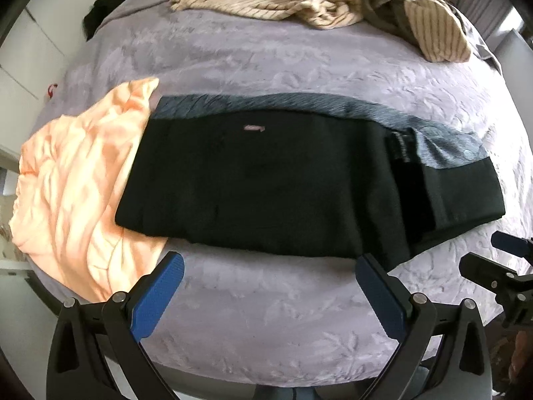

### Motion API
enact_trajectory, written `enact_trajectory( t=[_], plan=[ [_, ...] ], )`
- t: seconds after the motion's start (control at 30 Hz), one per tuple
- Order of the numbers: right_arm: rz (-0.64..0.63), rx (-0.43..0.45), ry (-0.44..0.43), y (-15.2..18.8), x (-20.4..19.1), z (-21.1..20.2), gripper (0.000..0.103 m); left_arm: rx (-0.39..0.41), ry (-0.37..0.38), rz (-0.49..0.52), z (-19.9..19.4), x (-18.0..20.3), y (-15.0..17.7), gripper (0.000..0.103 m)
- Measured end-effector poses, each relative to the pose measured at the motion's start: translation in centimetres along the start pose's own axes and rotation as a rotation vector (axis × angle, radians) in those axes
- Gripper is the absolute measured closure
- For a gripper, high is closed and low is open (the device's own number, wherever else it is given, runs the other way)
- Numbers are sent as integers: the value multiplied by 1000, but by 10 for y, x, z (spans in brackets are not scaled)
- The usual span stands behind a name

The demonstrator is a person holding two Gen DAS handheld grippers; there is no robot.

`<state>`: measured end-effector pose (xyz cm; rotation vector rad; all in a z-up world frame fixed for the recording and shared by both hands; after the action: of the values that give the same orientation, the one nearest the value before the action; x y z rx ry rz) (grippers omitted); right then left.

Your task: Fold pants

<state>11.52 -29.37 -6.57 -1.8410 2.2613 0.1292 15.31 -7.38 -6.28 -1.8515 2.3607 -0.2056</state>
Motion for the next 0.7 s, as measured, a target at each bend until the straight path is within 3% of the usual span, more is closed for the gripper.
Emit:
enact_trajectory(
  t=[0.4,0.7],
  plan=[
    [-59,-9,63,-3,-34,-6,0,36,84,-60,4,-37,8,0],
    [-61,3,77,-4,-34,-13,0,75,123,-107,-1,-45,14,0]
  ],
)
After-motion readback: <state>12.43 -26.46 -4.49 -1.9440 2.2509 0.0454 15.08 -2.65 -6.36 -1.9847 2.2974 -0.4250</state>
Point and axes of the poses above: each gripper's, at about its wrist camera, not at the fingertips, and z roughly the way its jaws point, x to its right, y to its underside, the point moved 1 cm from there along z, roughly the way its jaws point, and after that the axes turned 3 degrees about z, right-handed, at the moved point
